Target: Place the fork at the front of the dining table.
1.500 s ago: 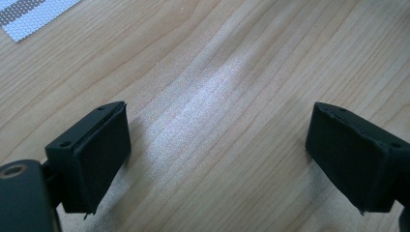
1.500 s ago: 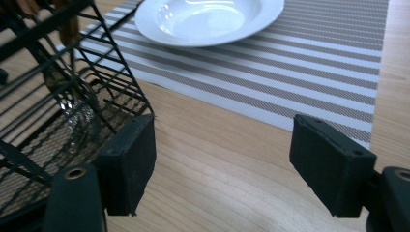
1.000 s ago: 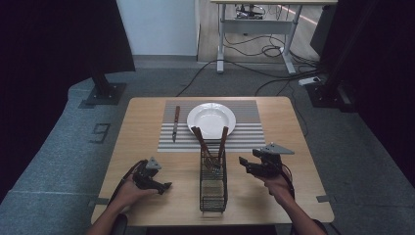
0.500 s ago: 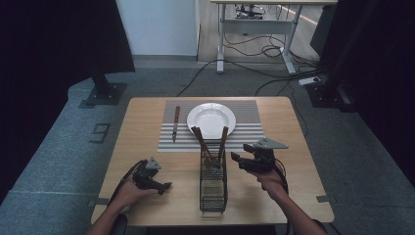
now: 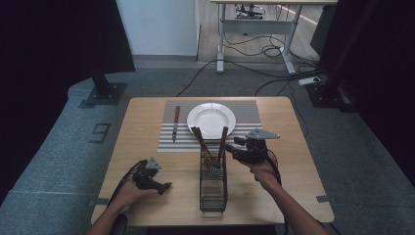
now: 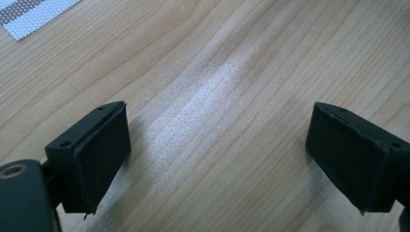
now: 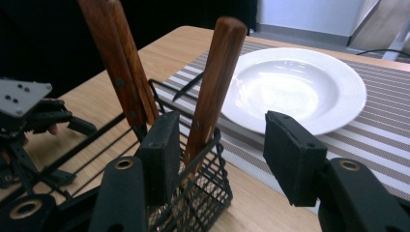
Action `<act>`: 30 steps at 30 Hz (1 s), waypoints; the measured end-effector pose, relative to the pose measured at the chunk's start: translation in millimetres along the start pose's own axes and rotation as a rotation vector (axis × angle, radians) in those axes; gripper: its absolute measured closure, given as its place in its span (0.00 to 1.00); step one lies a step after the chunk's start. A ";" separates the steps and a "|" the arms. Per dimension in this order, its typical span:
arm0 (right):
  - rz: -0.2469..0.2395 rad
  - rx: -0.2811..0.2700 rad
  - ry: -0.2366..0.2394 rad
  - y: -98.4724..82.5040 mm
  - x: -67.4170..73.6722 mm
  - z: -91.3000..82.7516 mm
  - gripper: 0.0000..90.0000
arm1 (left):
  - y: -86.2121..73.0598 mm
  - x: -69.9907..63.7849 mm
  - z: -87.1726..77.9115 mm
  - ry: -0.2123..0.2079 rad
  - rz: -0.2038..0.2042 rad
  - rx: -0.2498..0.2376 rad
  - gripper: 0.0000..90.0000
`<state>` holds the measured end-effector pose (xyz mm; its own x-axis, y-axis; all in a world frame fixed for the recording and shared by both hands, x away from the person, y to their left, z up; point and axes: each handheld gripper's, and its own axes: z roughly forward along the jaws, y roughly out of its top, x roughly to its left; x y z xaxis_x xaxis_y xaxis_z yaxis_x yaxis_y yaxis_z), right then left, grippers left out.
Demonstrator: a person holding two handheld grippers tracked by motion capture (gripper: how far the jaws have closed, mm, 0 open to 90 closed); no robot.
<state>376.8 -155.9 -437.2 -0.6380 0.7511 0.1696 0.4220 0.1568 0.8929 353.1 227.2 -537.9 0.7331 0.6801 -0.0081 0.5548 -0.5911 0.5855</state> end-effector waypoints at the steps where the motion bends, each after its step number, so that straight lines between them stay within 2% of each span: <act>1: 0.004 0.000 0.003 1.2 -0.6 1.4 0.53 | 0.0 0.1 0.0 0.000 0.000 0.000 0.10; 7: 0.004 0.008 0.004 6.8 -2.9 13.0 0.53 | -0.1 0.1 -0.1 -0.001 0.001 0.001 0.10; 13: 0.001 0.014 0.028 10.7 -1.2 25.0 0.58 | -0.1 0.1 -0.1 -0.001 0.001 0.000 0.10; 24: 0.008 0.036 0.064 10.6 0.1 34.9 0.81 | -0.3 0.1 -0.1 -0.002 0.001 -0.001 0.10; 30: 0.021 0.024 0.070 10.2 -0.4 32.5 0.85 | -0.4 0.0 -0.2 -0.001 0.000 -0.001 0.10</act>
<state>402.3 -133.7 -441.8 -0.6721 0.7079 0.2172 0.4501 0.1577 0.8789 352.8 227.5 -537.9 0.7337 0.6795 -0.0089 0.5544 -0.5910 0.5860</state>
